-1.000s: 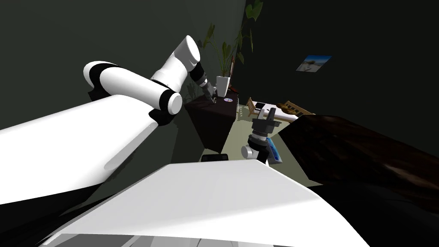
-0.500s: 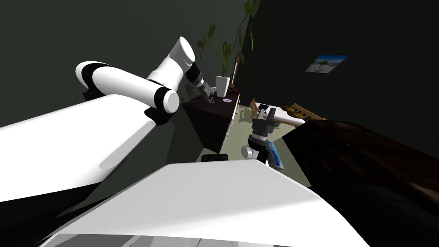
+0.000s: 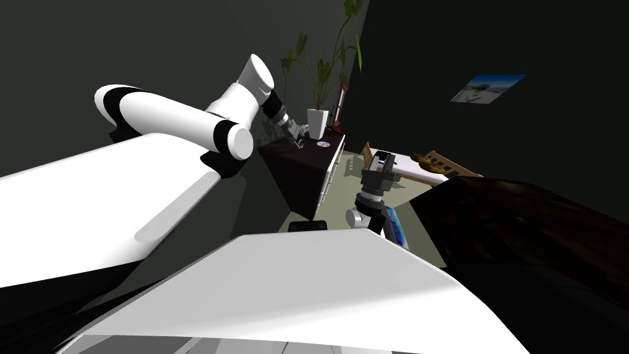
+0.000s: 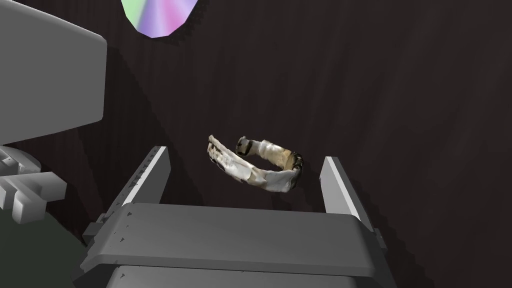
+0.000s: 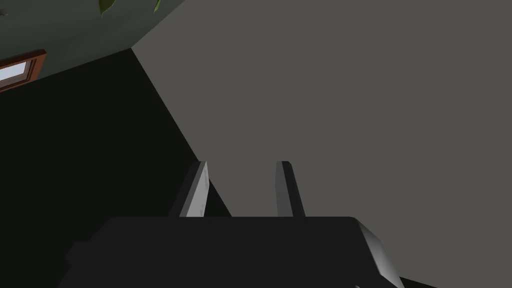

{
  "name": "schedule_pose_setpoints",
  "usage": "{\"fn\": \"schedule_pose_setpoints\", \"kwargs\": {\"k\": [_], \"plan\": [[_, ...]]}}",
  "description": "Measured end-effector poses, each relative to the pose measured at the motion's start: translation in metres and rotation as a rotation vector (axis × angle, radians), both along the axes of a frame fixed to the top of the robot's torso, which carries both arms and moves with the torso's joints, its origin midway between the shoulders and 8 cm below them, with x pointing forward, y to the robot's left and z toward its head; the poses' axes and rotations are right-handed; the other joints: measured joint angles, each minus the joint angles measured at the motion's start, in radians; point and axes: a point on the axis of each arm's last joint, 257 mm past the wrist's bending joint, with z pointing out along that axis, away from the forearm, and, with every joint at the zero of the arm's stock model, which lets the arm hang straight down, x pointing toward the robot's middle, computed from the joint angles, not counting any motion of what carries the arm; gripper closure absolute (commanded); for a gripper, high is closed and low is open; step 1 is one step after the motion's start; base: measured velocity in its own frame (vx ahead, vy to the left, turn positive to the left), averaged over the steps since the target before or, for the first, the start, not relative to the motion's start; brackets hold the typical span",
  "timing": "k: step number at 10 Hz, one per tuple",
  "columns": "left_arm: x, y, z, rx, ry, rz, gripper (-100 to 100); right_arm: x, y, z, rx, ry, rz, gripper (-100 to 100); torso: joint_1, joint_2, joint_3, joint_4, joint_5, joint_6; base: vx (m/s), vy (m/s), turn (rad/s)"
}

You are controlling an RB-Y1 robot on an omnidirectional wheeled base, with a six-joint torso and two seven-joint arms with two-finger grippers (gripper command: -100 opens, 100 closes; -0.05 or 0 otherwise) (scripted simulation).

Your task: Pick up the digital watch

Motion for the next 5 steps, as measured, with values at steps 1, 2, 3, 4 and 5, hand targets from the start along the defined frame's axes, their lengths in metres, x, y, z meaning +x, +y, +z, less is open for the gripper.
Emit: {"fn": "schedule_pose_setpoints", "kwargs": {"k": [1,2,3,4,5], "plan": [[-0.0007,0.0039,-0.0007,-0.004,0.000,-0.012,-100,0.0000,0.0000,0.0000,0.000,0.000,0.000,0,-0.001,0.000,0.000,0.000,0.000,0.000,0.000,-0.104,0.084],[-0.0014,0.0058,-0.0015,-0.004,-0.001,-0.025,-100,0.0000,0.0000,0.0000,0.000,0.000,0.000,0,-0.001,0.000,0.000,0.000,0.000,0.000,0.003,-0.037,0.010],[-0.0013,0.0059,-0.0016,-0.003,-0.004,-0.029,100,0.0000,0.0000,0.0000,0.000,0.000,0.000,0,0.003,0.000,0.000,0.000,0.000,0.000,-0.001,-0.008,0.003],[-0.0017,0.0059,-0.0024,-0.002,-0.001,-0.029,100,0.0000,0.0000,0.0000,0.000,0.000,0.000,0,0.005,-0.001,0.000,0.000,0.001,0.000,0.000,0.000,0.000],[-0.0012,0.0057,-0.0011,-0.003,-0.005,-0.029,100,0.0000,0.0000,0.0000,0.000,0.000,0.000,0,0.005,-0.001,-0.001,-0.001,0.001,0.000,0.000,0.000,0.000]]}}
